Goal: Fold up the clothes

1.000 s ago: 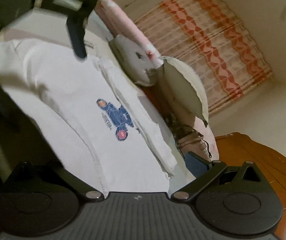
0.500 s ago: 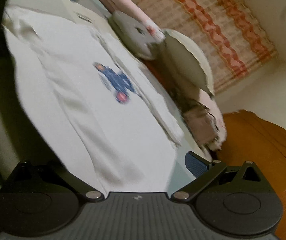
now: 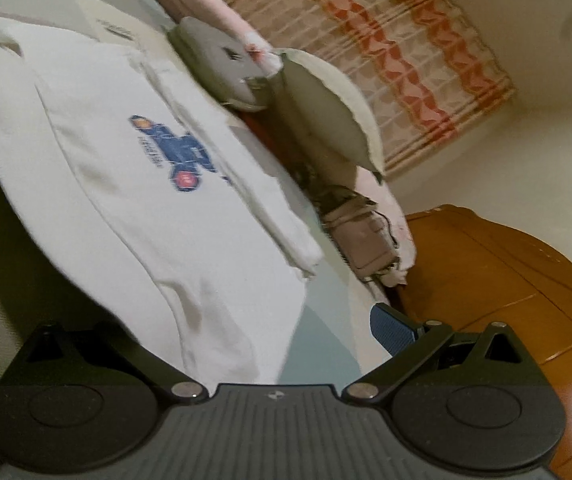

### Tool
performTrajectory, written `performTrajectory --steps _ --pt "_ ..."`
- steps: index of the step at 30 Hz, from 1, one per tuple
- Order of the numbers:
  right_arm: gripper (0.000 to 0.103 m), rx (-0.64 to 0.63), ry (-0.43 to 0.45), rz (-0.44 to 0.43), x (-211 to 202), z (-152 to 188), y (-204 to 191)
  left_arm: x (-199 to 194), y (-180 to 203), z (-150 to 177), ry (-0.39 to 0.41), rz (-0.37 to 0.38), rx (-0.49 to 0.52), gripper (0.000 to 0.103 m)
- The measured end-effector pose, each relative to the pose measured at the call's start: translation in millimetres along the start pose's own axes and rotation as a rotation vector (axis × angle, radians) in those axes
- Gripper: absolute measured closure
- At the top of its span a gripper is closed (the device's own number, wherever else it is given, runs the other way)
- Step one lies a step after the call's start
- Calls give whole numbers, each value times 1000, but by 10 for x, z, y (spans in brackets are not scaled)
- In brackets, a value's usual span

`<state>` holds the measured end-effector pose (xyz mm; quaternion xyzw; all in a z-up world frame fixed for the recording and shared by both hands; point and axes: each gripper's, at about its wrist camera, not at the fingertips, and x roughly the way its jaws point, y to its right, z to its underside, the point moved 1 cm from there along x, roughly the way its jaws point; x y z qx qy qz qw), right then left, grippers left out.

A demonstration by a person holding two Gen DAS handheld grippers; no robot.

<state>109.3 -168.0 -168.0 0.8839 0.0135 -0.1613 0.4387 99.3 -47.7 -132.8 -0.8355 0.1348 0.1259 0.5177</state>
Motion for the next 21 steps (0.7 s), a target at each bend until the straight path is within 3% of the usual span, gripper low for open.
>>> performTrajectory --steps 6,15,21 --pt "0 -10 28 48 42 -89 132 58 -147 -130 27 -46 21 0" --pt "0 -65 27 20 380 -272 330 428 -509 -240 25 28 -29 0" --pt "0 -77 29 27 655 -416 414 715 -635 -268 22 16 -43 0"
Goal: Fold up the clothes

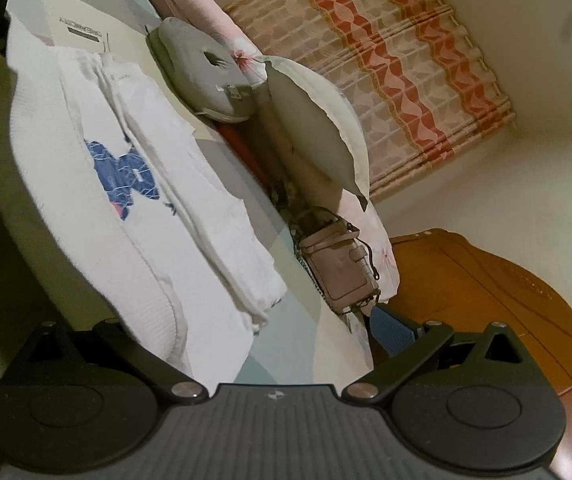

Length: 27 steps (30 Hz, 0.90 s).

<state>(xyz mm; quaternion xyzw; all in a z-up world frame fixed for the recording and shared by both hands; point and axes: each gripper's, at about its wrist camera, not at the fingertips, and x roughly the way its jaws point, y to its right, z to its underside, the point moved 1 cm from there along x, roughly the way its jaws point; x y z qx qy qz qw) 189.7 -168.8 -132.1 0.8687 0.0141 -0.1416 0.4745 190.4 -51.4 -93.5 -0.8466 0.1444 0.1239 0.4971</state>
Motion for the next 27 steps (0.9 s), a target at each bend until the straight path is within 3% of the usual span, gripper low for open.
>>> performTrajectory --steps 20,27 --pt "0 24 -6 46 1214 -307 264 1187 -502 -104 -3 -47 -67 0" --pt "0 58 -16 18 1686 -427 380 1655 -584 -95 -16 -43 -50 0"
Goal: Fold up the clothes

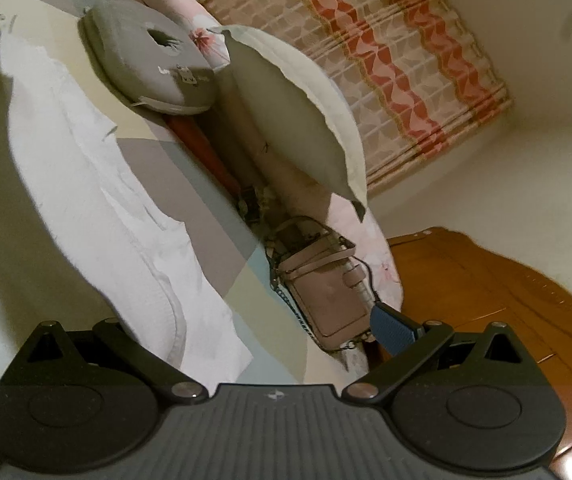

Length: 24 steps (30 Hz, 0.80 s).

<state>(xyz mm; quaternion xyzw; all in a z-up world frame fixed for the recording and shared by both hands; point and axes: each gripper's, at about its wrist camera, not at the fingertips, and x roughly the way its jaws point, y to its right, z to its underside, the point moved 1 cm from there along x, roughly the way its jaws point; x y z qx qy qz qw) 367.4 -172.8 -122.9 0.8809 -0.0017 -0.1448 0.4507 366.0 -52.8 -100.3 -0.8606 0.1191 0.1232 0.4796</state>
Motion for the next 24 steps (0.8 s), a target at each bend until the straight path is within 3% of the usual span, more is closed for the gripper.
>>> performTrajectory --steps 5,14,17,22,24 --pt "0 36 -16 -37 392 -65 85 352 -91 -12 -22 10 -36 0" --pt "0 158 -128 -257 1048 -16 55 958 -106 133 -147 136 -188 0" --pt "0 218 -159 -339 1087 42 111 919 -61 197 -174 160 -193 1" --pt "0 300 -178 -453 926 129 304 579 -136 279 -138 171 -158 1" --pt "0 315 -183 -488 895 142 361 537 -203 270 -144 208 -158 1"
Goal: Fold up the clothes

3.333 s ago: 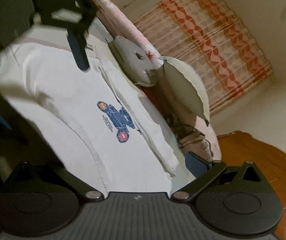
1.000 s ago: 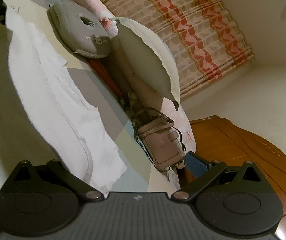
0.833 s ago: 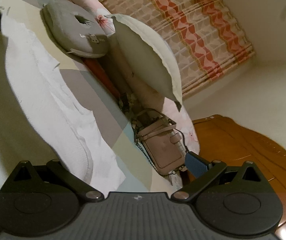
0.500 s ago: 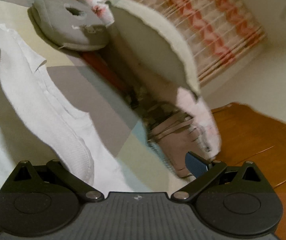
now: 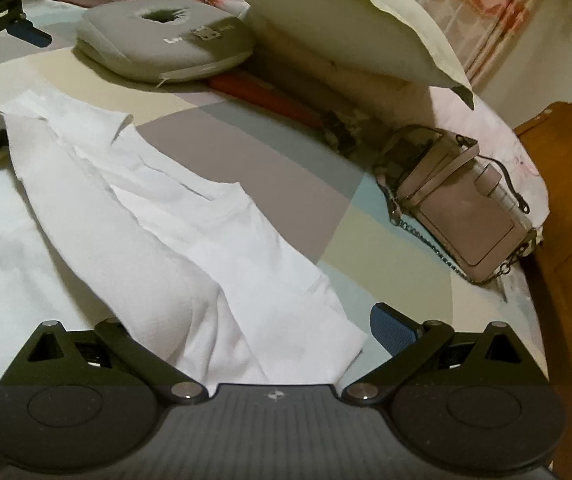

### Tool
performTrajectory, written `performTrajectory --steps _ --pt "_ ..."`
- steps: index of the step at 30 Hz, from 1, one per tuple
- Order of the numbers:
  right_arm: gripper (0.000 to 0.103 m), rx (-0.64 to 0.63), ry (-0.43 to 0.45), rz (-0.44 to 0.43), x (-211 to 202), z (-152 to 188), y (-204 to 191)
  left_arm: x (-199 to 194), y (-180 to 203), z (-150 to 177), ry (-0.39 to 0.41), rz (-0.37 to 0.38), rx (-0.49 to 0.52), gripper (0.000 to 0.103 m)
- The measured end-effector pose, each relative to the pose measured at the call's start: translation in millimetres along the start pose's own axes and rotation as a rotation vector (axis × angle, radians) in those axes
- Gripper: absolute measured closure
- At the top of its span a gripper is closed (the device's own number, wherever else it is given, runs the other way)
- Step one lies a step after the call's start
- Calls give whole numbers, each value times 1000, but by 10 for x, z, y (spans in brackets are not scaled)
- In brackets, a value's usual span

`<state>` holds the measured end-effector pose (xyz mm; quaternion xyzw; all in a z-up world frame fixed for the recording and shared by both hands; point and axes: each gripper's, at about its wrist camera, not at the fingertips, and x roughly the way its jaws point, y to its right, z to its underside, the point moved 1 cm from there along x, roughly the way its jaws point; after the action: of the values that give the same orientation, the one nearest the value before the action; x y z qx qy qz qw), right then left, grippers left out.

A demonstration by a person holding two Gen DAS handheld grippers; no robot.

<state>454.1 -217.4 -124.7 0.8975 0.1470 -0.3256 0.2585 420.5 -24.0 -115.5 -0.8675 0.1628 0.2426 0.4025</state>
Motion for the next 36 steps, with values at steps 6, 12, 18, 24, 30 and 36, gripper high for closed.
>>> performTrajectory --steps 6,12,18,24,30,36 --pt "0 113 -29 -154 202 -235 300 183 -340 -147 -4 115 -152 1" --pt "0 362 -110 -374 675 -284 712 713 -643 -90 -94 252 -409 1" --pt "0 449 -20 -519 479 -131 858 607 -815 65 -18 452 -526 1" --pt "0 477 100 -502 -33 -67 964 114 -1021 157 57 465 -591 1" --pt "0 201 59 -418 -307 53 487 -162 -632 289 2 419 -290 1" --pt "0 -4 -59 -279 -40 130 76 56 -469 389 -83 337 -216 1"
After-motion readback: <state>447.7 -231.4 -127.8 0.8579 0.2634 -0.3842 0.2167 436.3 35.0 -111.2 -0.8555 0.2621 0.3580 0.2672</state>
